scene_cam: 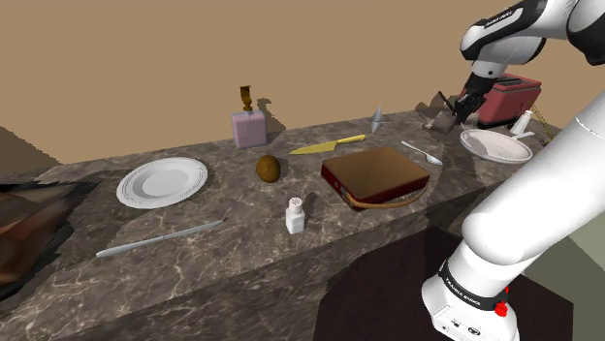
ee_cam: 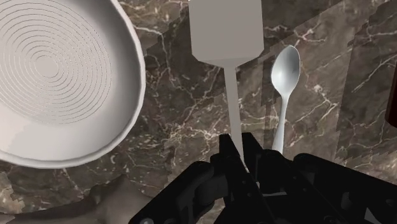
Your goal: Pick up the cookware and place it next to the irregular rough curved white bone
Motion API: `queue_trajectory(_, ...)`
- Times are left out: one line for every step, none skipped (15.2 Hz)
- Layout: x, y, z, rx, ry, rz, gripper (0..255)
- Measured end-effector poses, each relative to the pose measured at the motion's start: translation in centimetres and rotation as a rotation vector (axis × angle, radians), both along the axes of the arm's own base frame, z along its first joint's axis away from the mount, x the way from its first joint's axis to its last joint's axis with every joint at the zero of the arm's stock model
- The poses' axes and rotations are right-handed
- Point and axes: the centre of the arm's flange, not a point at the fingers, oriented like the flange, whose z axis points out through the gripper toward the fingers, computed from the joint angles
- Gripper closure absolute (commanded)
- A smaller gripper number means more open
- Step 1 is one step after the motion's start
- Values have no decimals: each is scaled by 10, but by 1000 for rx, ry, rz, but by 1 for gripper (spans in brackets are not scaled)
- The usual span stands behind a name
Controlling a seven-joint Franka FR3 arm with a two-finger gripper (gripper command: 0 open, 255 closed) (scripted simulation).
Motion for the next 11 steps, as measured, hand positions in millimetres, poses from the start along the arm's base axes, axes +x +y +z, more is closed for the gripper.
queue_trajectory(0,0,-5,0,0,0,255)
queue_trajectory(1,-1,-10,0,0,0,255)
queue_trajectory(1,-1,-16,0,0,0,255)
queue_trajectory(0,-2,-21,0,0,0,255)
queue_trajectory(1,-2,-27,0,0,0,255)
queue_trajectory(1,-1,-32,0,0,0,255)
queue_trajectory(1,0,-36,0,0,0,255)
queue_trajectory(1,0,-42,0,0,0,255)
queue_trajectory(1,0,-47,0,0,0,255)
queue_trajectory(0,0,-53,0,0,0,255)
queue_trajectory(-1,0,-58,0,0,0,255)
